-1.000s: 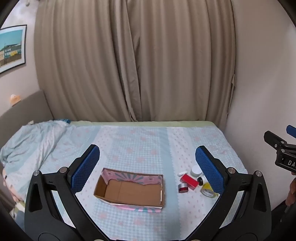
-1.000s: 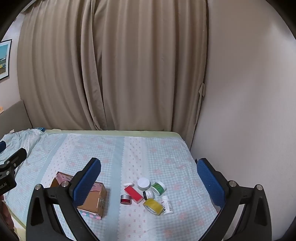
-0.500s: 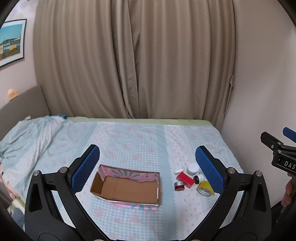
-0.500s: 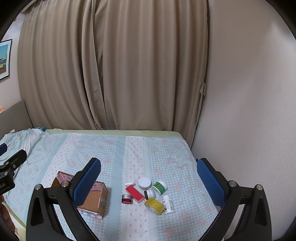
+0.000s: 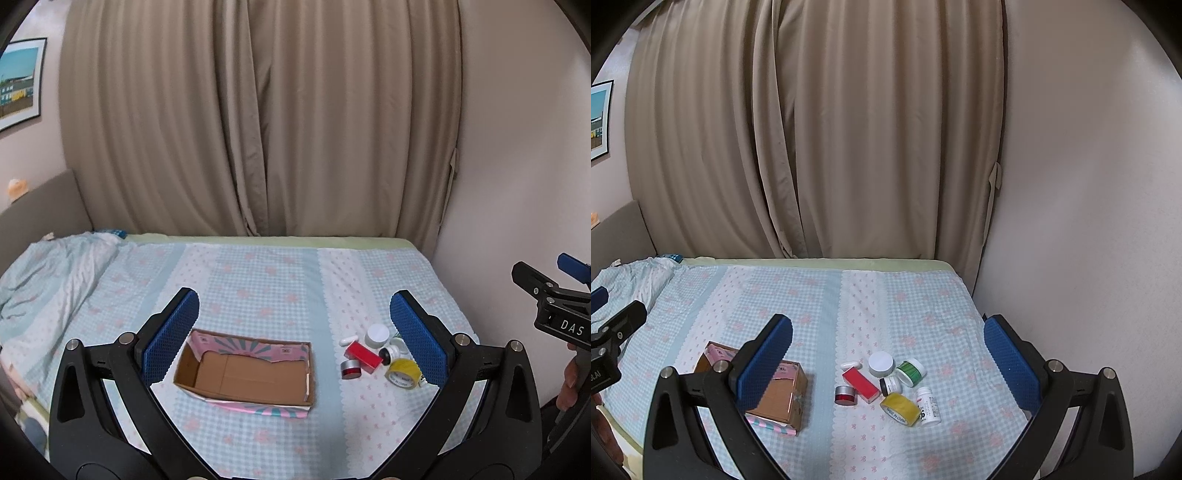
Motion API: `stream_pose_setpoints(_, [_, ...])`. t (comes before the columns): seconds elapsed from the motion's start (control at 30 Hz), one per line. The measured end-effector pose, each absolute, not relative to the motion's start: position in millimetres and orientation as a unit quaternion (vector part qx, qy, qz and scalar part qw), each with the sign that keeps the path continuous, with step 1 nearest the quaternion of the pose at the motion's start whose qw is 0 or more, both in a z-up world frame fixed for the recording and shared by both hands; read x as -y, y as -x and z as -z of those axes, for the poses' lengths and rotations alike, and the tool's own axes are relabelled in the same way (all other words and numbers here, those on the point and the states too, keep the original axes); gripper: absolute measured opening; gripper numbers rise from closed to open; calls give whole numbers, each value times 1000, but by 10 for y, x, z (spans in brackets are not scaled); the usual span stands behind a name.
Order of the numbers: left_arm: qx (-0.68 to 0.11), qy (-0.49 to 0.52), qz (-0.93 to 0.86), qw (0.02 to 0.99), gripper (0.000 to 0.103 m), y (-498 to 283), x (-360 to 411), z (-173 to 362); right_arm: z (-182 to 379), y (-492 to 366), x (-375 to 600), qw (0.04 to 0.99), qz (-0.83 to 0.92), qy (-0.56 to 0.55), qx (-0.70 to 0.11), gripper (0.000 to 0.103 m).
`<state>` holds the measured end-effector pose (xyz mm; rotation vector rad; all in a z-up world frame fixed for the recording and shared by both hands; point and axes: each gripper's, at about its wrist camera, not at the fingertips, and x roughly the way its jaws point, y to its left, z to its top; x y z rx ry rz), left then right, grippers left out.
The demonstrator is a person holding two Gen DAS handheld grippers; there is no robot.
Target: Organize rigid objects
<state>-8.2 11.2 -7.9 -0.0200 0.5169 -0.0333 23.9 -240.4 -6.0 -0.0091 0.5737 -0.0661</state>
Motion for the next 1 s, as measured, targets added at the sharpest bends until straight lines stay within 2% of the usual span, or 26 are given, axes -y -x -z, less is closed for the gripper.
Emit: stream_pose_setpoints(1.0, [-254, 8, 8, 967, 103, 103, -133, 38, 52, -186, 2439, 959, 34, -1, -282, 103])
